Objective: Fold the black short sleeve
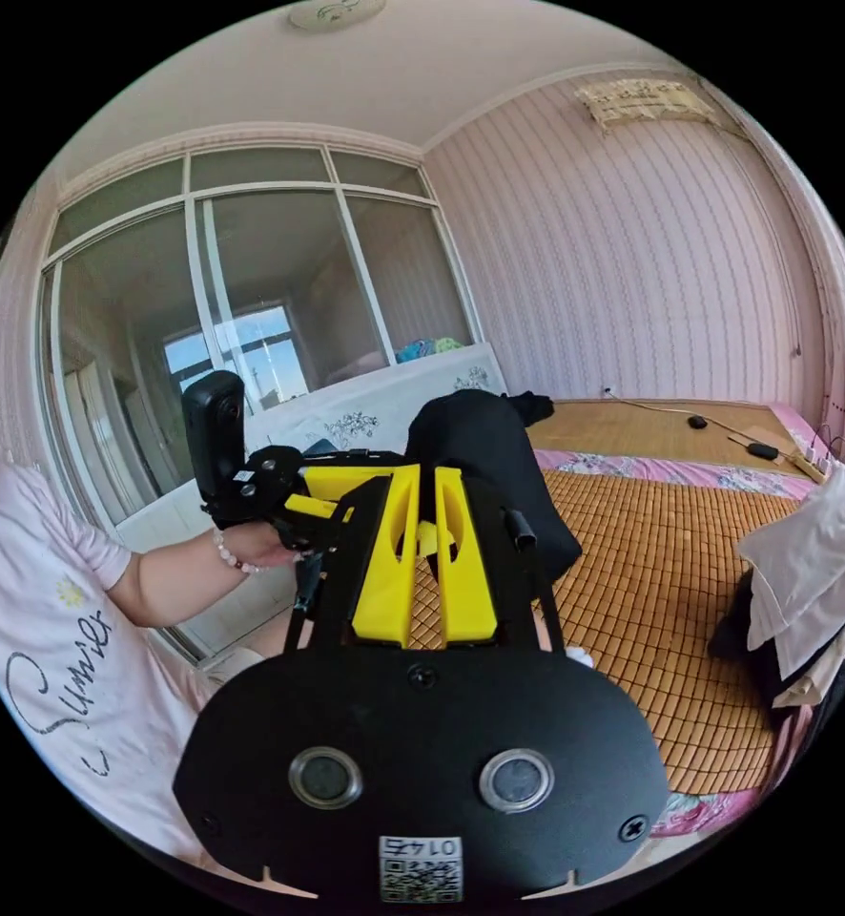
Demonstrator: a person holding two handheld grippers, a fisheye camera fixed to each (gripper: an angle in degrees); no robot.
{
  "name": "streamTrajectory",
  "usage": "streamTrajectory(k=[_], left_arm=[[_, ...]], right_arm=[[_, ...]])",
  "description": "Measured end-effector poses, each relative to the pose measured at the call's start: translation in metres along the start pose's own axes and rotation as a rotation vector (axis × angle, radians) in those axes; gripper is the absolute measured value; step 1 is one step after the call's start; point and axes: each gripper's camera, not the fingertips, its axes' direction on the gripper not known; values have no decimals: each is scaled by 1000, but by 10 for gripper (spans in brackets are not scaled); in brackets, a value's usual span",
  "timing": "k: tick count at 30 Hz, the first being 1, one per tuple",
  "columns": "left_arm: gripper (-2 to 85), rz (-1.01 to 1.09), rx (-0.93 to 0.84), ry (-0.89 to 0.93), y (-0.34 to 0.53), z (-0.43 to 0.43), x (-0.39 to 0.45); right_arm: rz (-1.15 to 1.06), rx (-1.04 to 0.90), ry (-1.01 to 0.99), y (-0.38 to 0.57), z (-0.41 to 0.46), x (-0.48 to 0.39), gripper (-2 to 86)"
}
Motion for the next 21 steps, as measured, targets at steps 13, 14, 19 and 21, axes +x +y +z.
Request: streamTrajectory(k=[13, 14, 19, 21], left_arm=[[83, -504, -469, 104, 257, 63, -122], [82, -529, -455, 96, 263, 62, -138], [80, -574, -508, 89, 271, 82, -182], [84, -570, -533, 127, 267, 95, -194]], right_arm=[[263, -665, 235, 138, 185, 34, 76], [202, -658, 195, 130, 200, 26, 80], [-101, -752, 93, 110, 289, -25, 96], [-211, -847, 37, 111, 339, -45, 106]])
